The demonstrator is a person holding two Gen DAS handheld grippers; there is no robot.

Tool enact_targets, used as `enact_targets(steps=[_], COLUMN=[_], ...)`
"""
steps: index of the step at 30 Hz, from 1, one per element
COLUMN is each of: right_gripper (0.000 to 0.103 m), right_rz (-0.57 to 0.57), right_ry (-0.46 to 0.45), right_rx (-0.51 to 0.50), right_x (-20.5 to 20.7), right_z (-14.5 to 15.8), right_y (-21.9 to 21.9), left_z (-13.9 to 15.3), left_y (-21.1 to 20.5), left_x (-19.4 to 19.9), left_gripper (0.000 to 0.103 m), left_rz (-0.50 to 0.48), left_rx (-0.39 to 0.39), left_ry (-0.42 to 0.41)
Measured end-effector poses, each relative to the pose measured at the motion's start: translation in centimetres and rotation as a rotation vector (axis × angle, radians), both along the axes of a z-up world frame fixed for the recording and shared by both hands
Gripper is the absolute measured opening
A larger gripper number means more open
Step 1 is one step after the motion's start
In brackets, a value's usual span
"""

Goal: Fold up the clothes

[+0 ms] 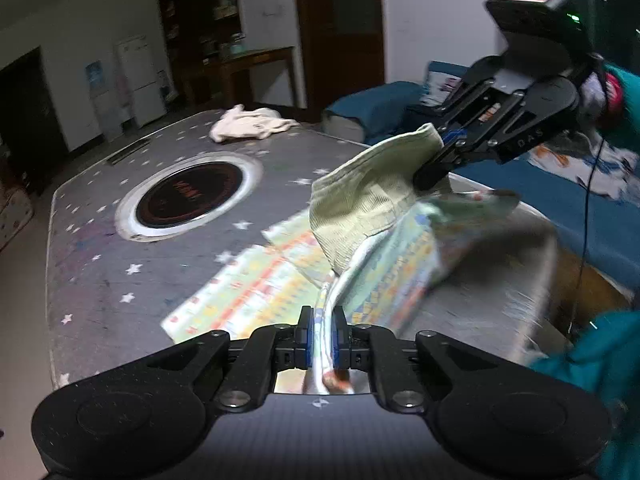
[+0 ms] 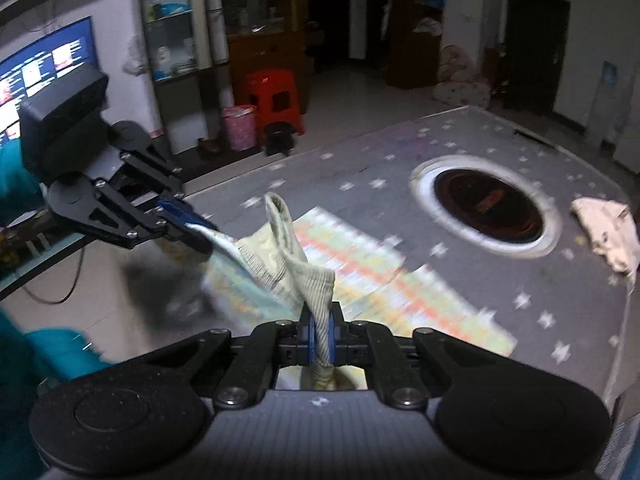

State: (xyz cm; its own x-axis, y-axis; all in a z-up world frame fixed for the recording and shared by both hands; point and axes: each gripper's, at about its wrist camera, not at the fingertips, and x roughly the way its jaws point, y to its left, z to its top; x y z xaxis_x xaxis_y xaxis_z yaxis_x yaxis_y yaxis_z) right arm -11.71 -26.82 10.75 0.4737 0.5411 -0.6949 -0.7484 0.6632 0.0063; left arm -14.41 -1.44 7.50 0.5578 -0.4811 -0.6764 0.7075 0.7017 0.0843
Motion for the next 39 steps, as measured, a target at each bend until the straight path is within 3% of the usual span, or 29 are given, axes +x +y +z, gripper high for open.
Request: enact_targets(steps=[6, 11, 17, 22, 24, 26, 30, 31, 32, 34, 37, 39], right_gripper=[0.004, 0.003, 0.004, 0.013, 0.019, 0.032, 0.031, 0.025, 0.016, 0.009, 0.003, 0.003], right_rz=[-0.070, -0.148, -0.249, -0.292, -0.300, -0.305, -0.320, -0.319, -0.317, -0.313, -0.315, -0.317], right_ry=[-0.022, -0.024, 0.012, 0.108, 0.140, 0.154, 0.162, 0.157, 0.145, 0.118, 0.082, 0.047], right_rx=[-0.044, -0.056, -0.085, -0.037, -0.011, 0.005, 0.006, 0.003, -0.004, -0.017, -0.024, -0.015], right_x=[7.0, 11.8, 15.1, 15.9, 16.1, 16.4, 16.8, 16.8, 16.6, 16.3, 15.9, 15.6], right_z=[-1.6, -4.7, -8.9, -11.0, -11.3, -11.6, -12.4, -12.6, -12.7, -12.6, -11.9, -11.0], right_y=[1.1, 2.1, 2.4, 1.0, 0.5, 0.3, 0.5, 0.7, 0.9, 1.2, 1.6, 1.8], left_z=[-1.4, -3.5, -5.2, -5.2, -5.3, -5.7, -6.8, -7.1, -7.3, -7.6, -7.0, -6.5], left_y=[0.1, 0.2, 3.0, 4.6, 4.8, 4.6, 4.0, 3.9, 3.9, 3.7, 3.9, 4.0], left_x=[7.5, 12.8, 15.5, 13.4, 12.6, 12.3, 12.3, 12.4, 12.3, 12.2, 11.9, 11.6], left_gripper=[0.009, 0.005, 0.007, 0.024, 0.042, 0.043, 0.041, 0.040, 0.037, 0.015, 0.004, 0.003], left_rz=[0.100, 0.200, 0.328, 0.376, 0.393, 0.405, 0.418, 0.419, 0.420, 0.423, 0.432, 0.438], left_rx=[0.022, 0.027, -0.091, -0.164, -0.169, -0.166, -0.159, -0.160, -0.158, -0.151, -0.160, -0.167], left_ry=[0.045, 0.082, 0.191, 0.241, 0.244, 0.250, 0.265, 0.272, 0.271, 0.265, 0.235, 0.214])
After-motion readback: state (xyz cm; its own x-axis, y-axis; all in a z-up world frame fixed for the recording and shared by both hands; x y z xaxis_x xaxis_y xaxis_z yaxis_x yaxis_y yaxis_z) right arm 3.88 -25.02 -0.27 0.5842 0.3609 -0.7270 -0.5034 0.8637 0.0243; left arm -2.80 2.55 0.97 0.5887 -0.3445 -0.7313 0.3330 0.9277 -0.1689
